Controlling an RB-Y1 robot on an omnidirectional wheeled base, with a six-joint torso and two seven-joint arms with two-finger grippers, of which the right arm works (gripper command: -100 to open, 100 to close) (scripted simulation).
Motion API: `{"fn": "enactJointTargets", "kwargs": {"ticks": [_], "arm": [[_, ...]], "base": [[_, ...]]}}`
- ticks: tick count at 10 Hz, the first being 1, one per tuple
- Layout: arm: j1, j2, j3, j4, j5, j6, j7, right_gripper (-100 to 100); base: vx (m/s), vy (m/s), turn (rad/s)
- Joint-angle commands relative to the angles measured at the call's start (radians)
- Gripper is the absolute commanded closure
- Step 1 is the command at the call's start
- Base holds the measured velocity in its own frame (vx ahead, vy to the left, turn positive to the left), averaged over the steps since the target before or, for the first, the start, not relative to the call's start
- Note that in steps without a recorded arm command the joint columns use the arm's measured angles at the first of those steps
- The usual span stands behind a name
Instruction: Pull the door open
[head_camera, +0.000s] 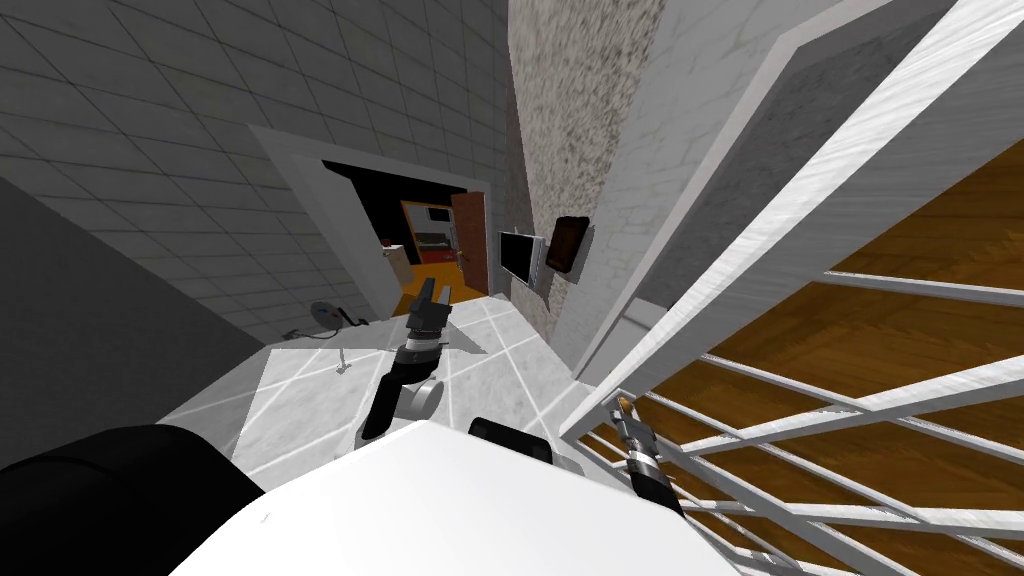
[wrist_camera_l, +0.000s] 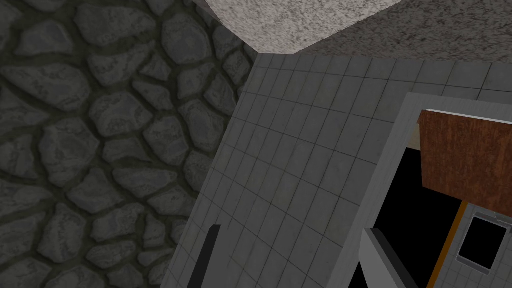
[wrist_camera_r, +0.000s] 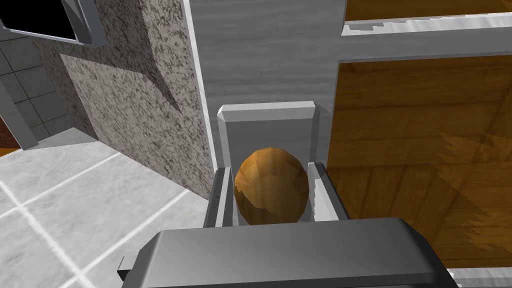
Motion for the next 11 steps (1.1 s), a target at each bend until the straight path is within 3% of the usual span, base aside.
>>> {"fn": "enactJointTargets", "kwargs": {"ticks": [1, 4, 5, 11], "arm": [[0.004, -0.01, 0.022, 0.0, 0.012, -0.015, -0.019, 100], [0.018, -0.027, 0.056, -0.013, 0.031, -0.032, -0.043, 100], [0.016, -0.024, 0.049, -0.013, 0.028, -0.025, -0.036, 100], [0.06, -0.073, 0.133, -0.03, 0.078, -0.097, -0.098, 100]], "base": [[-0.211, -0.015, 0.042], [-0.199, -0.025, 0.043], [-0.082, -0.009, 0.014], [-0.199, -0.05, 0.066]]}}
